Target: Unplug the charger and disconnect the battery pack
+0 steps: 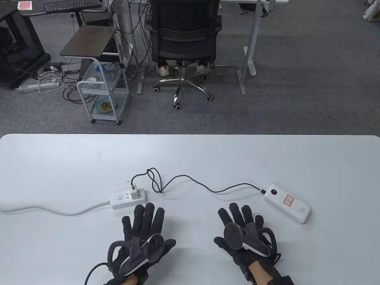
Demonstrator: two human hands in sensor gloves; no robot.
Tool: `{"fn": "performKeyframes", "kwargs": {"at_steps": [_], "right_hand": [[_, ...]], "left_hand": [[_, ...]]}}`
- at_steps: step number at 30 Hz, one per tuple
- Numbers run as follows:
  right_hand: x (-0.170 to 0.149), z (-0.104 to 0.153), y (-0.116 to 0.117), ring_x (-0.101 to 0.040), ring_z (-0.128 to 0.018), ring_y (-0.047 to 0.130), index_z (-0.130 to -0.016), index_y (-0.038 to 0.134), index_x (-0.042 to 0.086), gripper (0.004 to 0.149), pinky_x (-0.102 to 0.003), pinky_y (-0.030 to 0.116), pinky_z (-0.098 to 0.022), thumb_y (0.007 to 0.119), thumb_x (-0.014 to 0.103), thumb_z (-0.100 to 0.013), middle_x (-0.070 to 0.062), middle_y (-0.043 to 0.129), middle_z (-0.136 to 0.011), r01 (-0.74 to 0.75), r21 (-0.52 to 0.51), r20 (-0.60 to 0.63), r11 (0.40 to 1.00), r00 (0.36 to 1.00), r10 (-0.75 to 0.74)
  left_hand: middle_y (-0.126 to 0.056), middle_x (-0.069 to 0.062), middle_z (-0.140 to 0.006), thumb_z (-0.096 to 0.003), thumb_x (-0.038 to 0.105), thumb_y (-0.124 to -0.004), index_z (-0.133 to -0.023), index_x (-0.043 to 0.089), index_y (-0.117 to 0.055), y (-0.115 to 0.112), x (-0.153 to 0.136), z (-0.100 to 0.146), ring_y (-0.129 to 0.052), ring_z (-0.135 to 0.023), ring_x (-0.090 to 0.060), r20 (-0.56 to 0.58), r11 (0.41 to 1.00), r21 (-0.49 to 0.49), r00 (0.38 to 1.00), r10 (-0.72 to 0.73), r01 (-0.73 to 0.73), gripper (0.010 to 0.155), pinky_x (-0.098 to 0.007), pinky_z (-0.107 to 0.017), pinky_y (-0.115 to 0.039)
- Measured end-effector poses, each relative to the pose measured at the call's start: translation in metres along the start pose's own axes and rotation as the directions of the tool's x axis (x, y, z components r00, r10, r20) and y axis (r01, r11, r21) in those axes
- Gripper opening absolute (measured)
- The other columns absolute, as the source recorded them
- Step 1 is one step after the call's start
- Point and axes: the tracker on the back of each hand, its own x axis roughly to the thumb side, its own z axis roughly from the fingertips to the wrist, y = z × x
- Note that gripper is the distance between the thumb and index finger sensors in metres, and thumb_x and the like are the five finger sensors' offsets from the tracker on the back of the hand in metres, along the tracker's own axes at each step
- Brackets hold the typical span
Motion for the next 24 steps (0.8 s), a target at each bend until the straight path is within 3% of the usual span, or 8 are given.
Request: {"fn": "performKeyframes", "kwargs": {"at_steps": [24], "right_hand": [[-0.0029, -0.0007, 0.0012, -0.056, -0.106, 0.019, -0.107, 0.005, 0.038, 0.086, -0.082, 0.033, -0.063, 0.052, 0.070, -0.042, -0.012, 0.005, -0.122, 0.003, 0.004, -0.013, 1.000, 1.000, -0.003]], "left_hand": [[-0.014, -0.001, -0.131, -0.0420, 0.086, -0.043, -0.120, 0.039, -0.014, -0.0062, 0.0019, -0.0050, -0.023, -0.127, -0.037, 0.005, 1.000, -0.022, 1.000, -0.005, 0.005, 0.096, -0.068, -0.086, -0.035]]}}
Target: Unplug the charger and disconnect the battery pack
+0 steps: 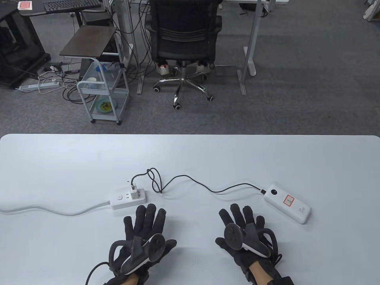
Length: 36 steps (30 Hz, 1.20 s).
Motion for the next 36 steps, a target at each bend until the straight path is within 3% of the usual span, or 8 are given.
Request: {"fn": "performKeyframes", "kwargs": {"at_steps": [14, 24, 27, 29, 32, 36], "right_hand": [[0.004, -0.003, 0.006, -0.055, -0.106, 0.022, -0.106, 0.006, 0.038, 0.085, -0.077, 0.039, -0.066, 0.052, 0.070, -0.042, -0.012, 0.006, -0.122, -0.053, 0.017, 0.012, 0.998, 0.999, 0.053], [-0.007, -0.007, -0.012, -0.048, -0.107, 0.016, -0.108, 0.010, 0.037, 0.086, -0.076, 0.031, -0.066, 0.054, 0.070, -0.042, -0.016, 0.007, -0.121, -0.037, -0.043, -0.021, 0.998, 0.999, 0.036], [-0.023, -0.013, -0.024, -0.048, -0.107, 0.013, -0.108, 0.012, 0.038, 0.086, -0.077, 0.028, -0.066, 0.057, 0.069, -0.042, -0.016, 0.006, -0.121, -0.058, -0.087, -0.120, 0.995, 0.992, 0.047], [-0.036, -0.017, -0.031, -0.047, -0.109, 0.014, -0.109, 0.017, 0.037, 0.085, -0.076, 0.027, -0.069, 0.059, 0.067, -0.041, -0.012, 0.008, -0.123, -0.258, -0.177, -0.296, 0.950, 0.934, 0.199], [-0.061, -0.030, -0.037, -0.047, -0.108, 0.016, -0.109, 0.013, 0.037, 0.087, -0.076, 0.031, -0.068, 0.055, 0.070, -0.041, -0.013, 0.007, -0.122, -0.407, -0.092, -0.366, 0.909, 0.863, 0.350], [-0.102, -0.043, -0.047, -0.046, -0.109, 0.012, -0.108, 0.011, 0.038, 0.088, -0.076, 0.028, -0.069, 0.056, 0.070, -0.040, -0.012, 0.006, -0.122, -0.280, -0.023, -0.466, 0.960, 0.852, 0.238]], "left_hand": [[-0.017, -0.001, -0.131, -0.0420, 0.086, -0.045, -0.121, 0.039, -0.019, 0.000, -0.001, -0.001, -0.025, -0.126, -0.037, 0.003, 1.000, -0.010, 1.000, 0.011, -0.011, 0.096, -0.067, -0.086, -0.037], [-0.017, 0.000, -0.131, -0.0421, 0.086, -0.045, -0.121, 0.038, -0.020, 0.002, -0.003, -0.001, -0.025, -0.127, -0.036, -0.006, 1.000, -0.006, 1.000, 0.015, -0.015, 0.096, -0.067, -0.086, -0.037], [-0.018, 0.000, -0.131, -0.0421, 0.086, -0.045, -0.121, 0.038, -0.020, 0.003, -0.002, -0.001, -0.025, -0.127, -0.036, -0.002, 1.000, -0.004, 1.000, 0.023, -0.023, 0.096, -0.067, -0.086, -0.037], [-0.018, 0.000, -0.131, -0.0430, 0.085, -0.045, -0.121, 0.038, -0.020, 0.002, -0.001, -0.002, -0.025, -0.127, -0.036, 0.000, 1.000, -0.011, 1.000, 0.014, -0.014, 0.094, -0.067, -0.086, -0.037], [-0.017, 0.000, -0.131, -0.0434, 0.085, -0.045, -0.121, 0.038, -0.020, 0.000, 0.000, -0.004, -0.025, -0.127, -0.036, 0.000, 1.000, -0.024, 1.000, 0.011, -0.011, 0.093, -0.067, -0.086, -0.036], [-0.018, 0.000, -0.131, -0.0426, 0.086, -0.045, -0.121, 0.038, -0.020, 0.001, -0.001, -0.004, -0.025, -0.127, -0.036, 0.000, 1.000, -0.018, 1.000, 0.007, -0.007, 0.095, -0.067, -0.086, -0.037]]}}
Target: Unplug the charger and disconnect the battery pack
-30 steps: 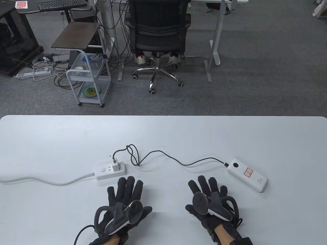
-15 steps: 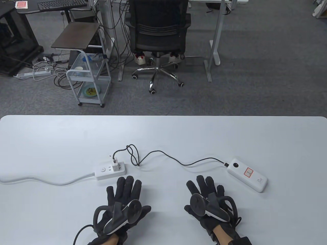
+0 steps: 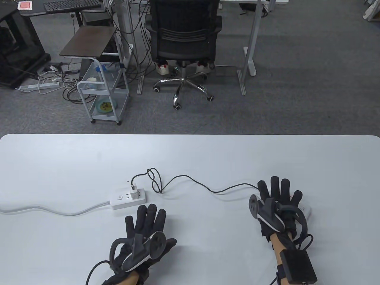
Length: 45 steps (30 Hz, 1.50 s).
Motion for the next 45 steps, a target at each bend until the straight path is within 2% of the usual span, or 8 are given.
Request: {"fn": "performKeyframes", "kwargs": {"at_steps": [2, 6, 17, 31, 38, 41, 42, 45], "right_hand": [[-0.010, -0.009, 0.004, -0.046, -0.109, 0.011, -0.108, 0.013, 0.038, 0.087, -0.076, 0.026, -0.069, 0.058, 0.068, -0.040, -0.011, 0.006, -0.122, 0.043, 0.022, -0.028, 0.999, 0.999, -0.042], [-0.030, -0.029, 0.017, -0.046, -0.109, 0.013, -0.107, 0.011, 0.039, 0.088, -0.076, 0.028, -0.070, 0.056, 0.071, -0.039, -0.010, 0.007, -0.122, -0.029, 0.087, -0.055, 0.996, 0.998, 0.034], [-0.053, -0.064, 0.033, -0.045, -0.110, 0.016, -0.107, 0.014, 0.039, 0.087, -0.075, 0.029, -0.070, 0.058, 0.069, -0.038, -0.008, 0.008, -0.122, 0.131, 0.170, -0.068, 0.977, 0.990, -0.121], [-0.061, -0.083, 0.065, -0.046, -0.109, 0.028, -0.107, 0.026, 0.036, 0.083, -0.074, 0.036, -0.069, 0.062, 0.065, -0.038, -0.009, 0.020, -0.122, 0.390, 0.311, 0.031, 0.867, 0.907, -0.420], [-0.054, -0.082, 0.069, -0.048, -0.107, 0.042, -0.108, 0.032, 0.028, 0.087, -0.072, 0.044, -0.068, 0.066, 0.065, -0.037, -0.011, 0.035, -0.122, 0.375, 0.307, 0.109, 0.875, 0.899, -0.423], [-0.046, -0.081, 0.073, -0.048, -0.108, 0.033, -0.106, 0.017, 0.026, 0.099, -0.073, 0.041, -0.068, 0.074, 0.064, -0.036, -0.012, 0.023, -0.122, 0.246, 0.397, 0.128, 0.884, 0.939, -0.319], [-0.044, -0.081, 0.070, -0.045, -0.109, 0.028, -0.104, 0.008, 0.026, 0.098, -0.071, 0.041, -0.069, 0.066, 0.066, -0.036, -0.010, 0.016, -0.121, 0.166, 0.417, 0.126, 0.894, 0.963, -0.237], [-0.037, -0.081, 0.065, -0.054, -0.104, 0.038, -0.107, 0.019, 0.019, 0.094, -0.074, 0.048, -0.064, 0.072, 0.056, -0.038, -0.019, 0.027, -0.119, 0.211, 0.384, 0.144, 0.899, 0.948, -0.284]], "left_hand": [[-0.019, -0.001, -0.131, -0.0437, 0.084, -0.045, -0.121, 0.037, -0.022, 0.000, 0.000, 0.001, -0.026, -0.126, -0.036, 0.002, 1.000, 0.003, 1.000, 0.005, -0.005, 0.093, -0.067, -0.086, -0.037], [-0.019, 0.000, -0.131, -0.0435, 0.084, -0.044, -0.121, 0.037, -0.022, 0.001, -0.001, 0.001, -0.026, -0.126, -0.036, -0.001, 1.000, 0.010, 1.000, 0.008, -0.008, 0.094, -0.067, -0.086, -0.037], [-0.020, 0.001, -0.132, -0.0430, 0.085, -0.045, -0.121, 0.039, -0.023, -0.005, -0.006, -0.004, -0.027, -0.126, -0.036, -0.013, 1.000, -0.016, 1.000, -0.005, 0.005, 0.094, -0.067, -0.085, -0.038], [-0.024, 0.003, -0.132, -0.0428, 0.085, -0.046, -0.121, 0.040, -0.025, -0.001, -0.011, -0.002, -0.029, -0.127, -0.035, -0.029, 1.000, 0.002, 1.000, -0.005, 0.005, 0.093, -0.067, -0.085, -0.038], [-0.025, 0.004, -0.132, -0.0435, 0.084, -0.047, -0.121, 0.039, -0.026, -0.004, -0.012, -0.003, -0.030, -0.126, -0.034, -0.038, 1.000, -0.009, 0.999, -0.017, 0.017, 0.092, -0.066, -0.085, -0.039], [-0.025, 0.004, -0.132, -0.0433, 0.084, -0.048, -0.121, 0.040, -0.026, -0.004, -0.012, -0.003, -0.031, -0.126, -0.034, -0.043, 1.000, -0.012, 0.999, -0.027, 0.027, 0.092, -0.066, -0.085, -0.039], [-0.026, 0.005, -0.132, -0.0435, 0.084, -0.048, -0.121, 0.040, -0.027, -0.004, -0.012, -0.003, -0.031, -0.126, -0.034, -0.044, 1.000, -0.016, 0.999, -0.025, 0.024, 0.091, -0.066, -0.085, -0.039], [-0.029, 0.006, -0.132, -0.0435, 0.084, -0.050, -0.120, 0.041, -0.030, -0.005, -0.012, -0.003, -0.034, -0.126, -0.034, -0.046, 0.999, -0.029, 0.999, -0.025, 0.024, 0.090, -0.066, -0.085, -0.041]]}}
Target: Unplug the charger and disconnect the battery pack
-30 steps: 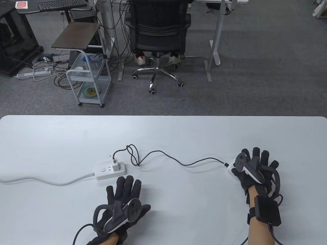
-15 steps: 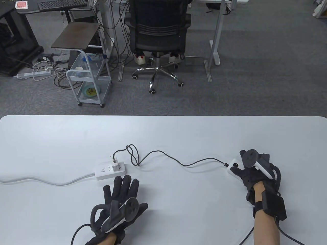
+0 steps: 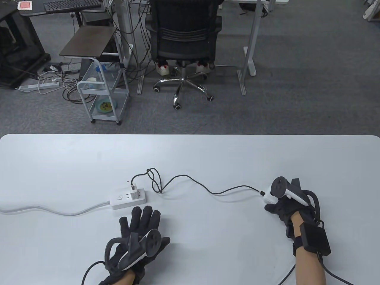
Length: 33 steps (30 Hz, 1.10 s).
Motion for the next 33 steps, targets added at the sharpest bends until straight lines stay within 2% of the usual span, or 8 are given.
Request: {"fn": "performKeyframes", "kwargs": {"at_steps": [4, 8, 12, 14, 15, 19, 24, 33], "right_hand": [[0.003, 0.002, -0.002, -0.052, -0.097, 0.048, -0.107, 0.028, 0.017, 0.091, -0.072, 0.054, -0.061, 0.076, 0.052, -0.037, -0.019, 0.037, -0.116, -0.004, -0.055, 0.020, 0.998, 1.000, 0.005], [0.007, 0.006, -0.004, -0.059, -0.091, 0.052, -0.105, 0.029, 0.010, 0.095, -0.072, 0.056, -0.060, 0.081, 0.049, -0.036, -0.025, 0.042, -0.113, 0.018, -0.089, 0.068, 0.996, 0.998, -0.012], [0.015, 0.019, -0.004, -0.060, -0.086, 0.058, -0.103, 0.032, 0.009, 0.103, -0.070, 0.060, -0.057, 0.085, 0.058, -0.030, -0.026, 0.048, -0.108, -0.020, -0.178, 0.153, 0.984, 0.987, 0.047], [0.026, 0.027, -0.003, -0.060, -0.085, 0.058, -0.103, 0.033, 0.009, 0.105, -0.071, 0.060, -0.057, 0.087, 0.059, -0.028, -0.026, 0.048, -0.107, -0.069, -0.183, 0.182, 0.981, 0.978, 0.102], [0.035, 0.035, -0.004, -0.059, -0.084, 0.061, -0.103, 0.035, 0.009, 0.107, -0.070, 0.063, -0.056, 0.087, 0.062, -0.025, -0.025, 0.051, -0.106, -0.145, -0.229, 0.215, 0.962, 0.957, 0.196], [0.066, 0.062, -0.005, -0.060, -0.084, 0.062, -0.103, 0.035, 0.007, 0.110, -0.069, 0.064, -0.055, 0.086, 0.064, -0.024, -0.025, 0.051, -0.107, -0.200, -0.321, 0.306, 0.926, 0.903, 0.301], [0.105, 0.092, -0.014, -0.060, -0.084, 0.062, -0.103, 0.034, 0.008, 0.111, -0.068, 0.063, -0.055, 0.086, 0.065, -0.023, -0.024, 0.051, -0.108, -0.188, -0.365, 0.405, 0.912, 0.850, 0.337], [0.160, 0.126, -0.020, -0.060, -0.085, 0.062, -0.104, 0.034, 0.008, 0.111, -0.067, 0.064, -0.055, 0.085, 0.066, -0.024, -0.024, 0.051, -0.108, -0.158, -0.401, 0.500, 0.902, 0.787, 0.360]], "left_hand": [[-0.029, 0.006, -0.132, -0.0441, 0.083, -0.051, -0.120, 0.041, -0.030, 0.001, 0.000, 0.001, -0.034, -0.126, -0.033, 0.001, 1.000, -0.004, 1.000, -0.005, 0.005, 0.090, -0.065, -0.085, -0.040], [-0.030, 0.007, -0.132, -0.0438, 0.083, -0.051, -0.120, 0.041, -0.030, 0.005, -0.001, 0.002, -0.034, -0.127, -0.034, 0.001, 1.000, 0.007, 1.000, 0.016, -0.016, 0.090, -0.066, -0.085, -0.040], [-0.031, 0.007, -0.132, -0.0443, 0.083, -0.051, -0.120, 0.041, -0.031, 0.007, -0.001, 0.003, -0.035, -0.126, -0.034, 0.004, 1.000, 0.012, 1.000, 0.019, -0.019, 0.089, -0.066, -0.085, -0.040], [-0.030, 0.007, -0.132, -0.0442, 0.083, -0.051, -0.120, 0.041, -0.031, 0.006, -0.001, 0.003, -0.035, -0.127, -0.034, 0.003, 1.000, 0.012, 1.000, 0.024, -0.024, 0.089, -0.066, -0.086, -0.040], [-0.030, 0.007, -0.132, -0.0441, 0.083, -0.052, -0.120, 0.041, -0.031, 0.006, -0.001, 0.002, -0.035, -0.127, -0.034, 0.001, 1.000, 0.013, 1.000, 0.025, -0.025, 0.089, -0.066, -0.085, -0.040], [-0.030, 0.007, -0.132, -0.0443, 0.083, -0.051, -0.120, 0.041, -0.031, 0.006, -0.001, 0.003, -0.035, -0.127, -0.033, 0.000, 1.000, 0.014, 1.000, 0.017, -0.017, 0.089, -0.065, -0.085, -0.040], [-0.029, 0.007, -0.132, -0.0451, 0.082, -0.050, -0.120, 0.041, -0.030, 0.010, 0.004, 0.004, -0.032, -0.127, -0.034, 0.008, 1.000, 0.003, 0.999, 0.031, -0.031, 0.088, -0.066, -0.086, -0.038], [-0.030, 0.006, -0.132, -0.0449, 0.082, -0.051, -0.120, 0.040, -0.029, 0.021, 0.012, 0.013, -0.032, -0.127, -0.033, 0.035, 0.997, 0.072, 0.999, 0.025, -0.027, 0.089, -0.065, -0.086, -0.038]]}}
